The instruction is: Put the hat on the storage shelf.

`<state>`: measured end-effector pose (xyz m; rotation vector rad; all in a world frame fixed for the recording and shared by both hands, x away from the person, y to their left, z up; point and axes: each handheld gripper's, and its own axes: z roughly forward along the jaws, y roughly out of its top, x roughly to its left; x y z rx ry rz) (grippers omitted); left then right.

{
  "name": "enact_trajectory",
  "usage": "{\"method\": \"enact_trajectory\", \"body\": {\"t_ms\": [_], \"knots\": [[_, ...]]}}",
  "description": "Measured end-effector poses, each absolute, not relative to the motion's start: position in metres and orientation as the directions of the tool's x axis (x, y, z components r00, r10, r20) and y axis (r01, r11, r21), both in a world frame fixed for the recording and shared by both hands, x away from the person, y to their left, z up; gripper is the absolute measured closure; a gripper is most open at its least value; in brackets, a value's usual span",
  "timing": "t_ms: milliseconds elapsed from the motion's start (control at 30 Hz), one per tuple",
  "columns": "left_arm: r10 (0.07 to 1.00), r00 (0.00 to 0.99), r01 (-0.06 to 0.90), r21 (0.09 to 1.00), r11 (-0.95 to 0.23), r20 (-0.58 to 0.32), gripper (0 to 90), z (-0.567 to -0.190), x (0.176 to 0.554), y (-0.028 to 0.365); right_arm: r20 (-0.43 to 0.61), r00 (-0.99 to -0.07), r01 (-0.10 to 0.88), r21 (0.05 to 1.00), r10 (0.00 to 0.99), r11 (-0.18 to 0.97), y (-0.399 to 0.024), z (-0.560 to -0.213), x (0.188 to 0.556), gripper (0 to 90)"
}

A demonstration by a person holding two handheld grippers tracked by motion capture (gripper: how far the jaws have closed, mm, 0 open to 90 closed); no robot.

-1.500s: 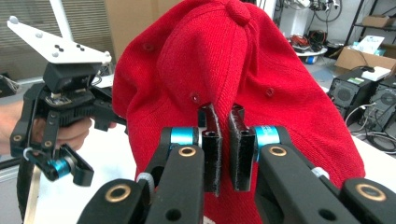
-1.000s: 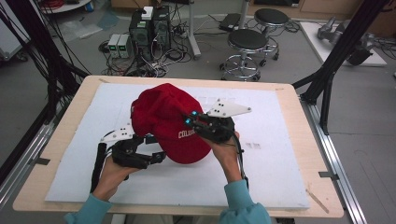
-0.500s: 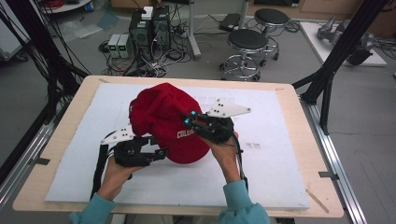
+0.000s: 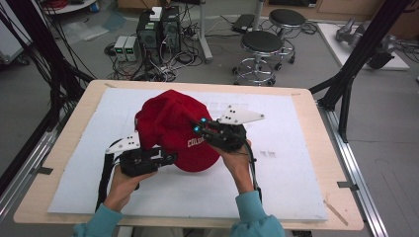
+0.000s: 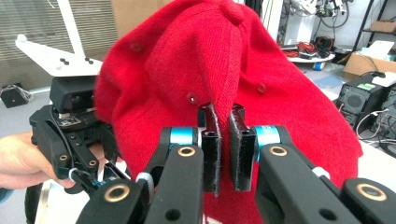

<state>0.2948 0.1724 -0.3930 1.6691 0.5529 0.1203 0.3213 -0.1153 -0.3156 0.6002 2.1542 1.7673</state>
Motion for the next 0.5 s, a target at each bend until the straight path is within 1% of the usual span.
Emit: {"method": "enact_trajectory", "body": {"t_ms": [133, 367, 433, 500], "knots": [[0.403, 0.887, 0.278, 0.958, -0.076, -0.226, 81.1, -0.3928, 0.2939, 0.1724, 0.036, -0.873, 0.132, 0.978, 0.487, 0.163, -0.1153, -0.3159, 0.3217, 84.3], [0.374, 0.902, 0.267, 0.959, -0.094, -0.215, 85.1, -0.3923, 0.2923, 0.1719, 0.035, -0.870, 0.137, 0.976, 0.492, 0.172, -0.1136, -0.3173, 0.3229, 80.6], [0.374, 0.902, 0.271, 0.958, -0.099, -0.216, 85.4, -0.3919, 0.2919, 0.1716, 0.027, -0.866, 0.133, 0.975, 0.499, 0.177, -0.1128, -0.3177, 0.3233, 76.5], [0.388, 0.894, 0.286, 0.951, -0.115, -0.222, 85.4, -0.3919, 0.2919, 0.1710, 0.023, -0.858, 0.131, 0.976, 0.513, 0.175, -0.1119, -0.3179, 0.3234, 67.9]]}}
